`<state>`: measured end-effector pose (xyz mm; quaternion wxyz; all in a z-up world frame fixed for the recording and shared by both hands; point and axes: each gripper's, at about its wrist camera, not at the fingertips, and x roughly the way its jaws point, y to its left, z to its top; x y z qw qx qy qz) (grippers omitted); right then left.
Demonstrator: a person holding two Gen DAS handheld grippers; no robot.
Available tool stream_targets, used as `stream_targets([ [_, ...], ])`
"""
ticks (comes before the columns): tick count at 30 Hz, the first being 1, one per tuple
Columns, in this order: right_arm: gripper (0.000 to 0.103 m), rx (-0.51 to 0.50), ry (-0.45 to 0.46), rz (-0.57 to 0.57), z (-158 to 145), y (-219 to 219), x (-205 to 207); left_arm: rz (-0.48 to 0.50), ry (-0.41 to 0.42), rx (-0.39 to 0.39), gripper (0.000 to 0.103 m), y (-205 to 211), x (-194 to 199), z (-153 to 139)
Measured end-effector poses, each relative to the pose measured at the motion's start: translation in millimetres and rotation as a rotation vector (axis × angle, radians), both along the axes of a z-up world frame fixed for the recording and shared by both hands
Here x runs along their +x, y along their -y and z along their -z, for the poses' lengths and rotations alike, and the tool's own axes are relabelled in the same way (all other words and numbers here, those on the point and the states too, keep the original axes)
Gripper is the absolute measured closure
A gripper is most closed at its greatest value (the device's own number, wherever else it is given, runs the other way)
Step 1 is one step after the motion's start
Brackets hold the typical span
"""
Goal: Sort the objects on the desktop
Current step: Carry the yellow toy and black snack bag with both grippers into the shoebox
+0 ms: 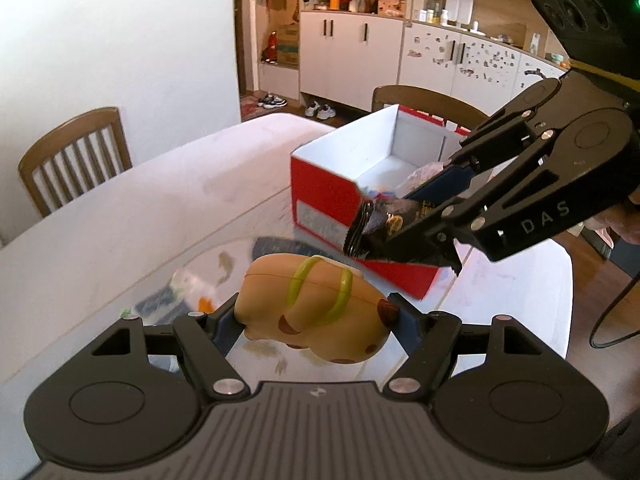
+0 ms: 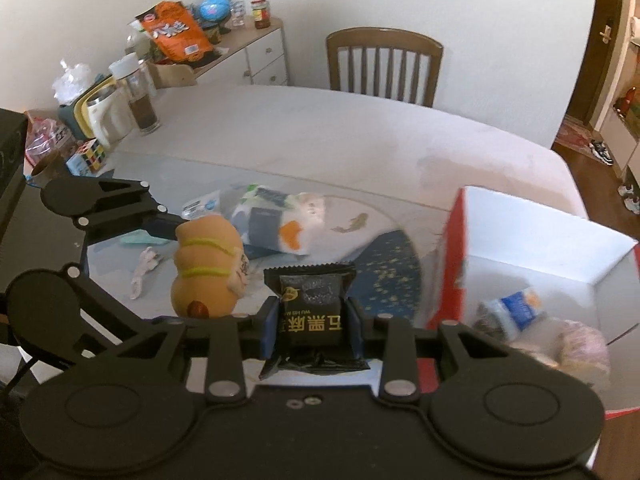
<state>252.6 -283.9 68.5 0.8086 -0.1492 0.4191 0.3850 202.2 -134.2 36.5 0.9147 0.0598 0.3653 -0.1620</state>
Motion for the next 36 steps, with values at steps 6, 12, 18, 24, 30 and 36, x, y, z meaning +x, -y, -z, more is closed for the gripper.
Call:
stream_targets([
  [6,0.069,0.0,0.027,0.039,-7,29,25,0.041,0.03,0.013,0.028,28,27,-11],
  [12,0.069,0.007,0.024,0.075,-8,60,50,0.092,0.046,0.029,0.028,58,52,-19],
  [18,0.069,-0.003,0.013,0.125,-3,87,79,0.132,0.042,0.035,0.028,89,82,-20],
  [24,0.069,-0.018,-0.005,0.173,9,113,106,0.16,0.01,0.052,0.028,114,114,-16],
  [30,0.069,-0.029,-0.023,0.195,21,126,128,0.192,-0.051,0.095,0.028,135,141,0],
  [36,0.069,-0.046,-0.042,0.217,38,133,152,0.189,-0.136,0.1,0.028,153,178,13],
])
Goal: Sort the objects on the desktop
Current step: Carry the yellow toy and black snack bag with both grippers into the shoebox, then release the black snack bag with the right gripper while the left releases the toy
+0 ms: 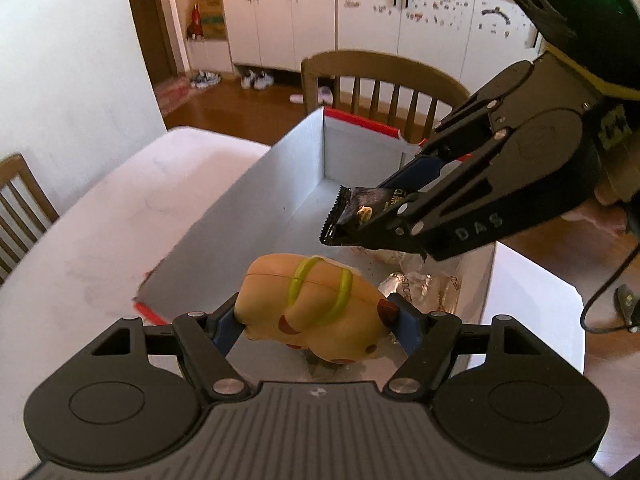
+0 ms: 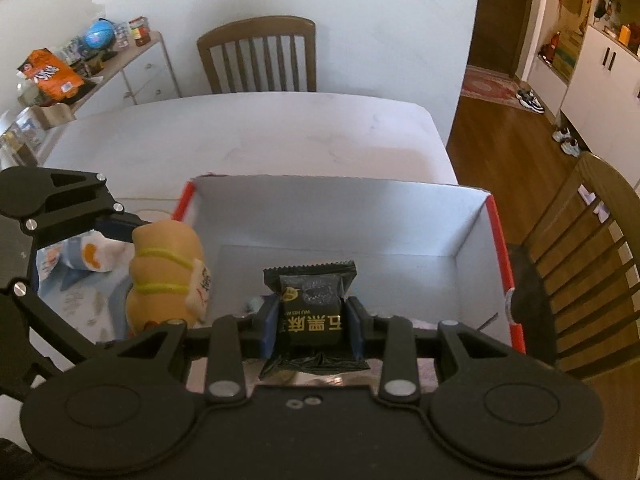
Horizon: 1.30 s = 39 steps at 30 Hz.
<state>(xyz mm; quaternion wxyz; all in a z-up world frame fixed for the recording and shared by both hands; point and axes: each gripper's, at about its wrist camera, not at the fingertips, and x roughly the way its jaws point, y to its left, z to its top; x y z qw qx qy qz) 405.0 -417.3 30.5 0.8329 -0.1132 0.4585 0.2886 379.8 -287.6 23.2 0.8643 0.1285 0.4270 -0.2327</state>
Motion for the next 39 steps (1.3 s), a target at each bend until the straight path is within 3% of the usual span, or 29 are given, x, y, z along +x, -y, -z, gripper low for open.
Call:
stream_targets([
  [23,0.069,-0.043,-0.075,0.077,63,9,66,-0.089,-0.222,0.039,0.028,14,72,50],
  [39,0.068,-0.036,-0.109,0.077,79,8,74,-0.082,-0.265,0.062,0.027,21,89,64],
])
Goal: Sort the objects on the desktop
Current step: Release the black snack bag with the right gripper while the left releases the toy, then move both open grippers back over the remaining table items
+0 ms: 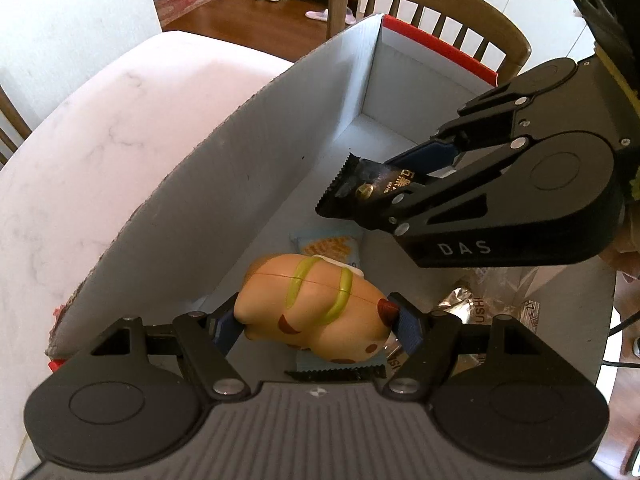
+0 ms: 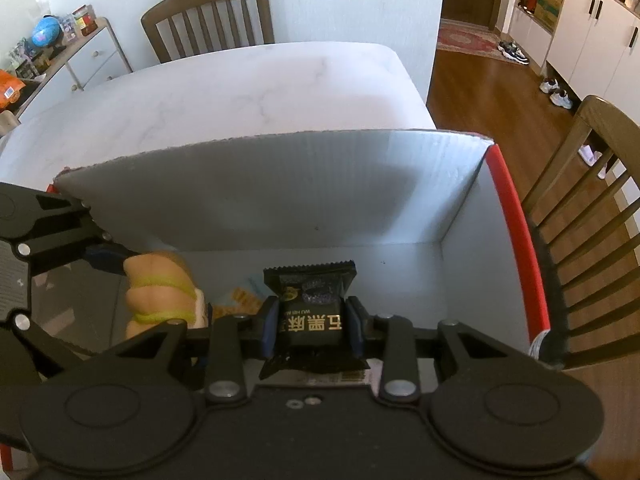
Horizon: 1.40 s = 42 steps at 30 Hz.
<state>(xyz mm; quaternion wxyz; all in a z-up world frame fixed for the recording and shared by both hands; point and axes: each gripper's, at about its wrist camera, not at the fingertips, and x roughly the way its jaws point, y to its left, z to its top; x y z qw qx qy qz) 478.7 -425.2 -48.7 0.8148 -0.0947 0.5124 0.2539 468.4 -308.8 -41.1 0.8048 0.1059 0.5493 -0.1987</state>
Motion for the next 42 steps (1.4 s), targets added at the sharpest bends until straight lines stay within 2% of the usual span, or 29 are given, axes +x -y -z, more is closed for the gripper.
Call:
stream_targets([
  [5,0.065,-0.001,0.0,-0.003,1,0,-1,-0.001,-0.005,-0.008,0.027,0,2,0],
  [11,0.061,0.013,0.014,0.006,-4,4,-5,-0.004,0.005,-0.007,0.02,-1,-1,-2],
  [21,0.057,0.011,0.046,-0.001,-23,8,-18,-0.007,0.048,-0.023,0.017,-10,-17,-18],
  [27,0.048,0.007,0.071,-0.005,-39,13,-27,-0.012,0.073,-0.032,0.016,-11,-25,-27],
  [36,0.044,0.022,0.089,-0.028,-57,14,-49,-0.02,0.106,-0.067,0.016,-23,-45,-45],
  [42,0.041,0.041,0.092,-0.051,-65,8,-63,-0.025,0.132,-0.078,0.007,-29,-61,-55],
])
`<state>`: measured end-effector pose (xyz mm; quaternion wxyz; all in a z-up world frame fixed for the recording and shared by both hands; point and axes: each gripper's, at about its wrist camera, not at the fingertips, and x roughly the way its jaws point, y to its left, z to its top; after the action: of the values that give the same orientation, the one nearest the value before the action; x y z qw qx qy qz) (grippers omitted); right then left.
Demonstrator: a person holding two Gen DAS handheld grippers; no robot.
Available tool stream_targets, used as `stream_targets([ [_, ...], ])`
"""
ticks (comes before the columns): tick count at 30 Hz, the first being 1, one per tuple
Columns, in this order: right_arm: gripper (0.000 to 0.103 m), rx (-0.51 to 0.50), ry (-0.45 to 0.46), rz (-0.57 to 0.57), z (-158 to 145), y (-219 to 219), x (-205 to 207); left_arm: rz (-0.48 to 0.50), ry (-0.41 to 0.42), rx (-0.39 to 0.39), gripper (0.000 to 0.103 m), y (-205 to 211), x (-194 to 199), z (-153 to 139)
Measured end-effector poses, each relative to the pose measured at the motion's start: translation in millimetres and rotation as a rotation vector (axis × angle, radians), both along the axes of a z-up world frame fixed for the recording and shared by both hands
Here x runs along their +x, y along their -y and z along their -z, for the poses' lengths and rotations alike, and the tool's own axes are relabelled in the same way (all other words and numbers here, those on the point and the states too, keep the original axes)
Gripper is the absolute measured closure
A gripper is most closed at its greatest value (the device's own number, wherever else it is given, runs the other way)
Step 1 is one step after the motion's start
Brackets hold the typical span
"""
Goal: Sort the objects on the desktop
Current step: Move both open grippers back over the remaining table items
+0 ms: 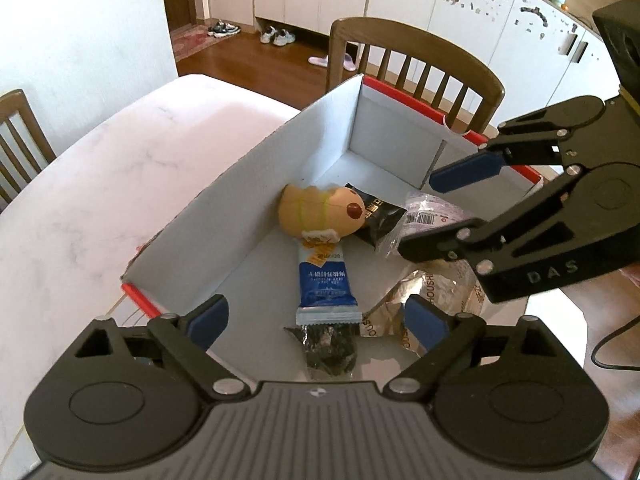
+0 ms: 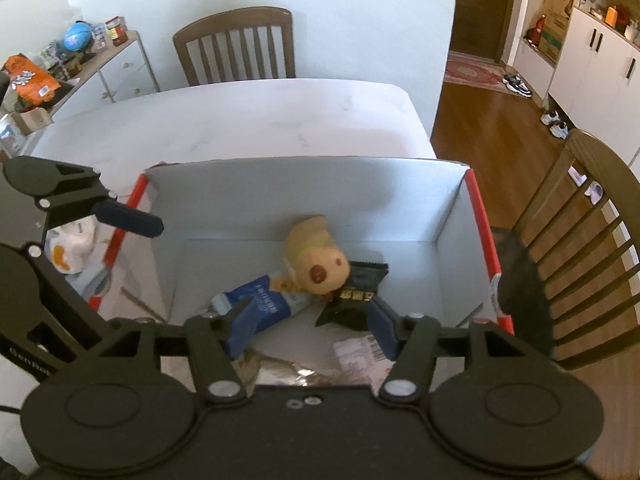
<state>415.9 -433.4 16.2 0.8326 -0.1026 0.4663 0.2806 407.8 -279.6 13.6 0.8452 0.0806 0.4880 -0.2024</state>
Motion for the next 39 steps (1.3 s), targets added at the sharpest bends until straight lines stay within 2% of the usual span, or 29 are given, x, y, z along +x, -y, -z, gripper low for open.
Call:
stream_targets([
  [8,0.031,0.019,0.012,-0.025,-9,-2,-24,0.0,0.02,-0.032,0.001,-8,-21,-10],
  [13,0.018,0.031,0.025,-0.023,-14,-2,-35,-0.01,0.035,-0.055,0.0,-15,-35,-15],
  [22,0.01,0.056,0.044,-0.043,-27,-11,-61,-0.056,0.073,-0.099,0.0,-41,-70,-23],
  [28,0.008,0.069,0.053,-0.022,-32,-22,-83,-0.072,0.105,-0.12,0.0,-60,-97,-27],
  [32,0.008,0.07,0.057,-0.003,-35,-35,-100,-0.119,0.193,-0.105,0.0,-77,-122,-34],
  [39,0.008,0.083,0.072,0.0,-39,-67,-134,-0.129,0.203,-0.123,0.0,-108,-161,-32],
])
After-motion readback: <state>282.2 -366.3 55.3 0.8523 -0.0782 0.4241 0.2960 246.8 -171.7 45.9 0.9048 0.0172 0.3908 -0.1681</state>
